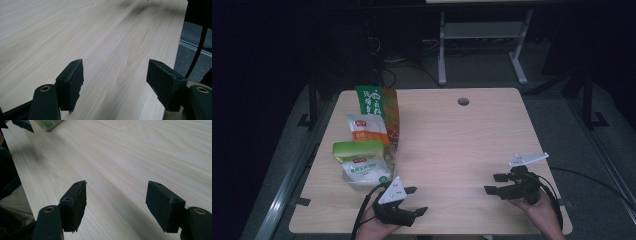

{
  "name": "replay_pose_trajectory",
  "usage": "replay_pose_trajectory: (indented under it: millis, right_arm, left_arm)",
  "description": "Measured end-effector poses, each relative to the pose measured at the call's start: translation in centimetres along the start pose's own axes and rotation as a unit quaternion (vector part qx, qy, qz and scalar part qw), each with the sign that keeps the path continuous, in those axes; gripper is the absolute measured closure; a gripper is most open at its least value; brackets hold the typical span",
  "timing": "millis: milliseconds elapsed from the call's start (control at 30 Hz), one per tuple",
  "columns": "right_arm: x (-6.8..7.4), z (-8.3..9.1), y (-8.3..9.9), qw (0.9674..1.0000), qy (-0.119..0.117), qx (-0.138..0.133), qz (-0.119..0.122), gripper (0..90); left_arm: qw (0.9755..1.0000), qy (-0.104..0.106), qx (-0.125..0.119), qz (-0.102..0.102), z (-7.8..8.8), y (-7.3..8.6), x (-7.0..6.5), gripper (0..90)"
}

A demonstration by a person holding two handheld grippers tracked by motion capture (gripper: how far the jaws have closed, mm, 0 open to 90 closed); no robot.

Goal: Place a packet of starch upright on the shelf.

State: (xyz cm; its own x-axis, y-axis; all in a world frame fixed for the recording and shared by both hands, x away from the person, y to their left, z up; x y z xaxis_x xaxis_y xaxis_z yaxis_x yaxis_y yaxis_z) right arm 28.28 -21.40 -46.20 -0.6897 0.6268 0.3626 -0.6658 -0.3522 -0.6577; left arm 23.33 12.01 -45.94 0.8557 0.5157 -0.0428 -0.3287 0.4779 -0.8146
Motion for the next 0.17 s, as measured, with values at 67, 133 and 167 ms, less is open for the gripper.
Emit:
replay_pose_trajectory:
  millis: [67, 133, 167]
  right_arm:
    - [0.24, 0.05, 0.1, 1.0, 0.0, -0.004, 0.005, 30.6]
    - [0.45, 0.11, 0.19, 0.9999, 0.001, -0.011, 0.006, 30.2]
    - [0.55, 0.15, 0.21, 0.9999, -0.001, -0.014, 0.006, 30.2]
  left_arm:
    - [1.0, 0.001, -0.001, 0.0, 0.0, 0.0, -0.01, 29.4]
    - [1.0, 0.002, -0.002, 0.001, 0.0, 0.0, -0.02, 29.3]
    - [1.0, 0.002, -0.001, 0.001, -0.01, -0.01, -0.02, 29.3]
Point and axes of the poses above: each handheld gripper's, and its own axes: z roughly backward along the jaws, y roughly out of its underside, x roughly to its left, the point moved 4 cm from there along -z, roughly forward along the jaws, and after that the axes turned 3 degrees about -y, right-handed, at the moved point
